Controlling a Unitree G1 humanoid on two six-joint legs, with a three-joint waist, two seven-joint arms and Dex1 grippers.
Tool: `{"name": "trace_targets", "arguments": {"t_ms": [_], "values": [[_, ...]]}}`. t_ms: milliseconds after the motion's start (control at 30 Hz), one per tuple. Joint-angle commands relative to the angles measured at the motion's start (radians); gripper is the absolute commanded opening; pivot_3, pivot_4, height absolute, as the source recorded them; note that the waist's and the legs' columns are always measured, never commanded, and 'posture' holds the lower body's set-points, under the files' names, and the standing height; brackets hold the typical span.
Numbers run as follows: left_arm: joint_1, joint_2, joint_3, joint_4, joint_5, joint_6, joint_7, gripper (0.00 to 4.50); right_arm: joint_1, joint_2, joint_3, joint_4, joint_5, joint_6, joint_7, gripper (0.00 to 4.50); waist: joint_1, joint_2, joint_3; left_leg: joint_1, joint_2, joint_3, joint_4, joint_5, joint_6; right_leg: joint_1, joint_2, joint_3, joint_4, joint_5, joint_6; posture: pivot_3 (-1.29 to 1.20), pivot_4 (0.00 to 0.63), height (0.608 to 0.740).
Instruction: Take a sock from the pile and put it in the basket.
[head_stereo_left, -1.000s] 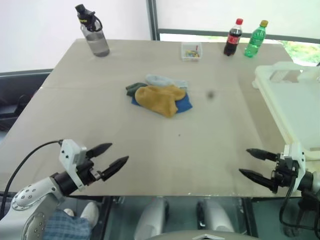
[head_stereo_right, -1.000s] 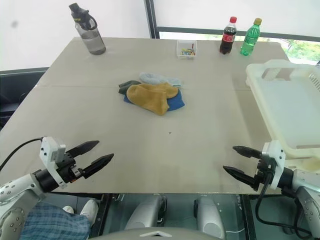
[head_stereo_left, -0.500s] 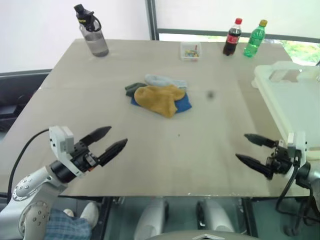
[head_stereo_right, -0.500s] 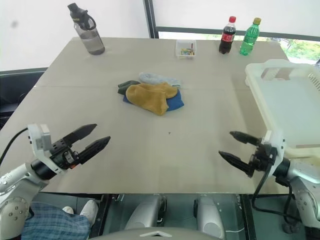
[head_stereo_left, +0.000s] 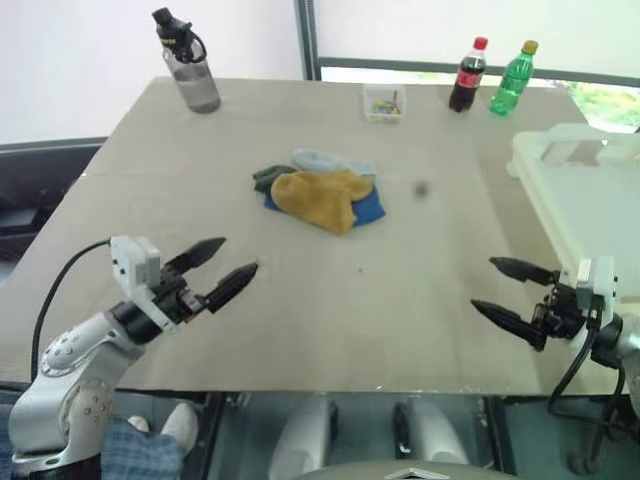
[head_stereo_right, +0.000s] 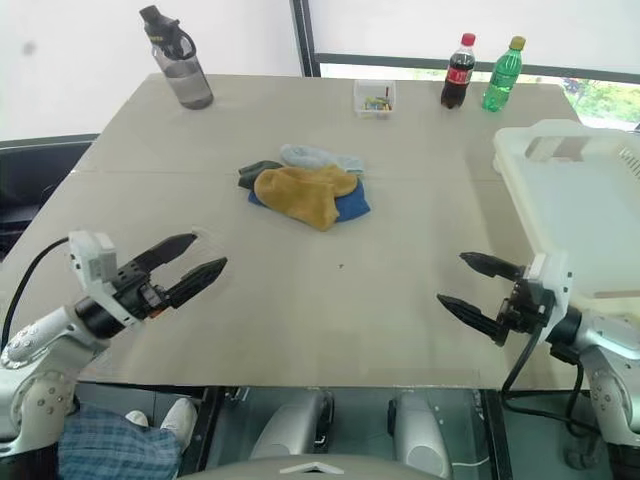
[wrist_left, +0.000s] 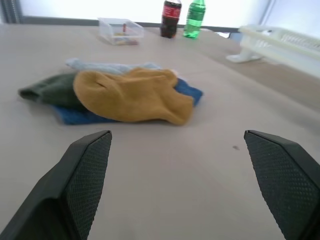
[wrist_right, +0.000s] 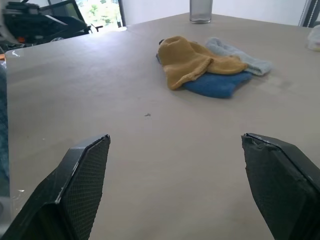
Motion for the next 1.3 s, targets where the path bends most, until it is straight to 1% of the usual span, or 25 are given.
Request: {"name": "trace_targets", "arguments": {"t_ms": [33, 133, 200, 267, 300, 367, 467, 533, 600, 667, 733, 833, 933, 1000, 1067, 1200, 1300], "values": [[-0.09, -0.036, -0.091, 0.012, 0.078, -0.035, 0.063, 4.5, -0.003, -0.011, 0.0, -0.038, 0.015, 0.011, -0.004, 4.3, 0.0, 0.0, 0.0, 0.0, 0.0, 0.0, 0.0, 0.0, 0.0, 0.0, 0.0, 0.0, 0.0, 0.001, 0.002, 0.0, 0.15, 0.74], [-0.151, -0.084, -0.158, 0.037, 0.117, -0.023, 0.114, 4.5, -0.02, -0.001, 0.023, -0.081, 0.022, 0.037, -0.039, 4.3, 0.0, 0.0, 0.0, 0.0, -0.001, 0.0, 0.0, 0.0, 0.0, 0.0, 0.0, 0.0, 0.0, 0.002, 0.004, 0.0, 0.15, 0.74], [-0.166, -0.106, -0.167, 0.043, 0.112, -0.006, 0.133, 4.5, -0.029, 0.006, 0.037, -0.104, 0.021, 0.051, -0.064, 4.3, -0.005, 0.0, 0.0, 0.0, -0.001, 0.0, 0.0, 0.0, 0.0, 0.0, 0.0, 0.0, 0.0, 0.002, 0.004, 0.0, 0.15, 0.74], [-0.161, -0.107, -0.139, 0.036, 0.059, 0.027, 0.125, 4.5, -0.034, 0.01, 0.051, -0.123, 0.015, 0.051, -0.079, 4.3, -0.012, 0.0, 0.0, 0.0, 0.0, 0.0, 0.0, 0.0, 0.0, -0.001, 0.001, 0.001, 0.001, 0.002, 0.004, 0.0, 0.15, 0.74], [-0.145, -0.084, -0.1, 0.034, 0.003, 0.059, 0.087, 4.5, -0.043, 0.013, 0.064, -0.131, 0.009, 0.056, -0.091, 4.3, -0.014, 0.0, 0.0, -0.001, 0.0, 0.0, 0.0, 0.0, 0.0, -0.002, 0.001, 0.001, 0.001, 0.002, 0.004, 0.0, 0.15, 0.74], [-0.11, -0.034, -0.04, 0.039, -0.059, 0.097, 0.027, 4.5, -0.065, 0.019, 0.098, -0.136, -0.017, 0.082, -0.135, 4.3, -0.025, 0.0, 0.0, -0.001, 0.001, 0.0, -0.001, 0.0, 0.0, -0.002, 0.002, 0.001, 0.001, 0.002, 0.004, 0.0, 0.15, 0.74], [-0.056, 0.036, 0.028, 0.041, -0.121, 0.137, -0.042, 4.5, -0.139, 0.043, 0.201, -0.126, -0.072, 0.154, -0.217, 4.3, -0.029, 0.0, 0.001, 0.0, 0.002, 0.0, -0.001, 0.0, 0.0, -0.003, 0.002, 0.001, 0.002, 0.002, 0.004, 0.0, 0.15, 0.74], [-0.01, 0.08, 0.066, 0.037, -0.146, 0.146, -0.101, 4.5, -0.217, 0.084, 0.287, -0.096, -0.116, 0.219, -0.281, 4.3, -0.031, 0.0, 0.001, 0.0, 0.002, 0.0, -0.001, 0.0, 0.0, -0.003, 0.002, 0.001, 0.003, 0.001, 0.002, 0.0, 0.15, 0.74], [0.015, 0.098, 0.099, 0.043, -0.164, 0.145, -0.123, 4.5, -0.305, 0.122, 0.377, -0.04, -0.162, 0.275, -0.304, 4.3, -0.029, 0.0, 0.001, 0.001, 0.002, 0.001, 0.0, 0.0, 0.0, -0.003, 0.002, 0.002, 0.004, 0.0, 0.0, 0.0, 0.15, 0.74], [0.03, 0.103, 0.126, 0.029, -0.197, 0.163, -0.125, 4.5, -0.397, 0.172, 0.44, 0.032, -0.204, 0.338, -0.354, 4.3, -0.024, 0.0, 0.001, 0.001, 0.001, 0.0, 0.0, 0.0, 0.0, -0.003, 0.001, 0.001, 0.004, 0.0, -0.001, 0.0, 0.15, 0.74], [0.062, 0.112, 0.138, 0.004, -0.22, 0.184, -0.142, 4.5, -0.472, 0.224, 0.503, 0.091, -0.248, 0.364, -0.383, 4.3, -0.02, 0.0, 0.001, 0.0, 0.001, -0.001, 0.0, 0.0, 0.0, -0.003, 0.001, 0.0, 0.003, 0.0, -0.001, 0.0, 0.15, 0.74], [0.116, 0.13, 0.147, 0.0, -0.177, 0.151, -0.173, 4.5, -0.56, 0.299, 0.569, 0.156, -0.297, 0.413, -0.428, 4.3, -0.026, 0.0, 0.001, -0.001, 0.0, 0.0, -0.001, 0.0, 0.0, -0.004, 0.0, 0.001, 0.002, 0.002, 0.002, 0.0, 0.15, 0.74], [0.132, 0.143, 0.185, 0.028, -0.145, 0.103, -0.19, 4.5, -0.636, 0.408, 0.579, 0.239, -0.306, 0.44, -0.475, 4.3, -0.028, 0.0, 0.001, -0.002, -0.001, 0.0, -0.003, 0.0, -0.001, -0.006, 0.0, 0.001, 0.002, 0.002, 0.002, 0.0, 0.15, 0.74], [0.147, 0.152, 0.214, 0.026, -0.148, 0.09, -0.216, 4.5, -0.675, 0.472, 0.571, 0.299, -0.319, 0.449, -0.516, 4.3, -0.03, 0.0, 0.001, -0.002, 0.0, 0.0, -0.004, 0.0, -0.001, -0.007, 0.001, 0.001, 0.003, 0.003, 0.002, 0.0, 0.15, 0.74], [0.156, 0.158, 0.235, 0.02, -0.161, 0.088, -0.229, 4.5, -0.702, 0.511, 0.561, 0.344, -0.339, 0.443, -0.546, 4.3, -0.03, 0.0, 0.001, -0.002, 0.001, 0.0, -0.005, 0.001, -0.002, -0.009, 0.001, 0.002, 0.003, 0.003, 0.001, 0.0, 0.15, 0.74], [0.196, 0.164, 0.275, 0.005, -0.181, 0.093, -0.269, 4.5, -0.773, 0.602, 0.486, 0.455, -0.332, 0.438, -0.634, 4.3, -0.03, 0.0, 0.001, -0.002, 0.0, 0.001, -0.006, 0.001, -0.003, -0.01, 0.001, 0.002, 0.003, 0.003, 0.001, 0.0, 0.15, 0.74], [0.211, 0.168, 0.294, -0.01, -0.197, 0.098, -0.283, 4.5, -0.804, 0.625, 0.458, 0.517, -0.351, 0.426, -0.67, 4.3, -0.032, 0.0, 0.001, -0.002, 0.0, 0.001, -0.006, 0.001, -0.003, -0.011, 0.001, 0.003, 0.004, 0.003, 0.001, 0.0, 0.15, 0.74]]}}
